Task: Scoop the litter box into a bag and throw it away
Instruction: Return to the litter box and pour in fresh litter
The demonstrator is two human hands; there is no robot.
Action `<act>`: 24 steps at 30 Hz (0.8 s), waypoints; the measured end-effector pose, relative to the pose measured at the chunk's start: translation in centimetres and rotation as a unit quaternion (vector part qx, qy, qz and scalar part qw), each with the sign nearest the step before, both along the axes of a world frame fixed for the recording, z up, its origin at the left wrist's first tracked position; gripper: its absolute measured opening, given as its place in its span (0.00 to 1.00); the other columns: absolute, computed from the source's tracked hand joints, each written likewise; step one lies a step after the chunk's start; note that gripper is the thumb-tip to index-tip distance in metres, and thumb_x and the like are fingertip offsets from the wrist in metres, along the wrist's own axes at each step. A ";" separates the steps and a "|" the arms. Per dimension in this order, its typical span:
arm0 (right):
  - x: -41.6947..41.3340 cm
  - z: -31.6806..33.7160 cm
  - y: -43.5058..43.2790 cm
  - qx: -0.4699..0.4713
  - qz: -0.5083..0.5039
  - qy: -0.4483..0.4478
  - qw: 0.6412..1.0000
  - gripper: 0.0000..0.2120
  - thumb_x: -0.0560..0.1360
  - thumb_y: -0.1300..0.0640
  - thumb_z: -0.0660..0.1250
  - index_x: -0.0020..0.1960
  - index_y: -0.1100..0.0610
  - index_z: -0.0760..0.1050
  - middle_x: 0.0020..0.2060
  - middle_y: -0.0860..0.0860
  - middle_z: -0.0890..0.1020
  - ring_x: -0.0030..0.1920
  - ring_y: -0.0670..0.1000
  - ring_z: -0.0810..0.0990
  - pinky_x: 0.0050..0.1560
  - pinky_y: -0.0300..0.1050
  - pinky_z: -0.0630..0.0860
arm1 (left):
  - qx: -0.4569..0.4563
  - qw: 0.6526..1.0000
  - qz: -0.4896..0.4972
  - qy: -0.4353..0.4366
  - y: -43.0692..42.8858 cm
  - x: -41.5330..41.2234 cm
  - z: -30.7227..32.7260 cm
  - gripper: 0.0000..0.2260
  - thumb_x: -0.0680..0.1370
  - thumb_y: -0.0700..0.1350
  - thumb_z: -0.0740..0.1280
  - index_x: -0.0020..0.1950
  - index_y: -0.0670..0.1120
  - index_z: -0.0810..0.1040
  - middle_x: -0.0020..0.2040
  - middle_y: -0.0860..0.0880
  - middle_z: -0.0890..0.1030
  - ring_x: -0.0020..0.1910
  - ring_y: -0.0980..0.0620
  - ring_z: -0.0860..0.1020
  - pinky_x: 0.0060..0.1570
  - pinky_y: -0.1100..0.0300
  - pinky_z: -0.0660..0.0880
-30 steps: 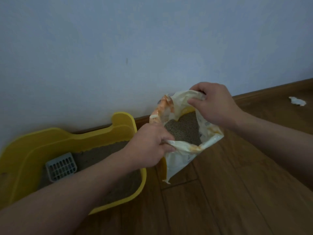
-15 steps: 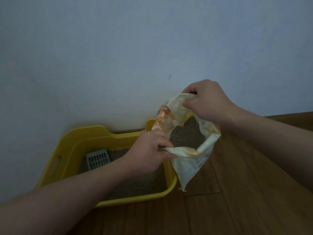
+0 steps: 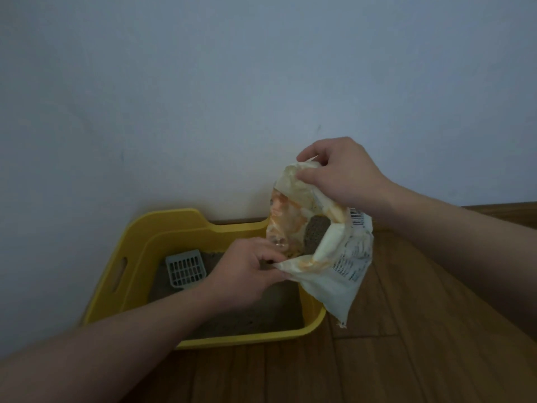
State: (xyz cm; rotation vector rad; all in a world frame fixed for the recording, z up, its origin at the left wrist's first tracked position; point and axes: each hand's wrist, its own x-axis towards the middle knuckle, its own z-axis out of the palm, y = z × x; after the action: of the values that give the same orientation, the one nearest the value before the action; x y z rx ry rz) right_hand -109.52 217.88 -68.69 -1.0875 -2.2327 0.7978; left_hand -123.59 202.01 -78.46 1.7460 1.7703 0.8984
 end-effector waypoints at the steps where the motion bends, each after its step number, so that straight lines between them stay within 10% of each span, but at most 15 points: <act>1: -0.3 -0.3 -0.1 -0.014 0.000 0.012 1.000 0.11 0.71 0.53 0.73 0.54 0.49 0.82 0.44 0.46 0.82 0.45 0.45 0.81 0.45 0.39 0.77 | -0.004 1.000 -0.001 -0.003 -0.1 -0.3 -0.2 0.05 0.71 0.44 0.77 0.46 0.52 0.87 0.44 0.56 0.84 0.44 0.58 0.80 0.46 0.52 0.79; 24: -6.3 -5.1 -2.3 -0.070 0.031 0.017 0.997 0.11 0.73 0.51 0.72 0.55 0.53 0.83 0.47 0.46 0.83 0.47 0.45 0.81 0.48 0.37 0.74 | -0.083 0.994 0.038 -0.062 -1.8 -3.0 -5.2 0.04 0.73 0.42 0.75 0.47 0.50 0.87 0.45 0.55 0.84 0.45 0.57 0.82 0.50 0.50 0.80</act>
State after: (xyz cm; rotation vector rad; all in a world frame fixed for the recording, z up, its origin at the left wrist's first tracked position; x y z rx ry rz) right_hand -115.85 215.63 -73.83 -1.0639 -2.2193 1.0061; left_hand -126.61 200.18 -83.70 1.4952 1.7869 0.8452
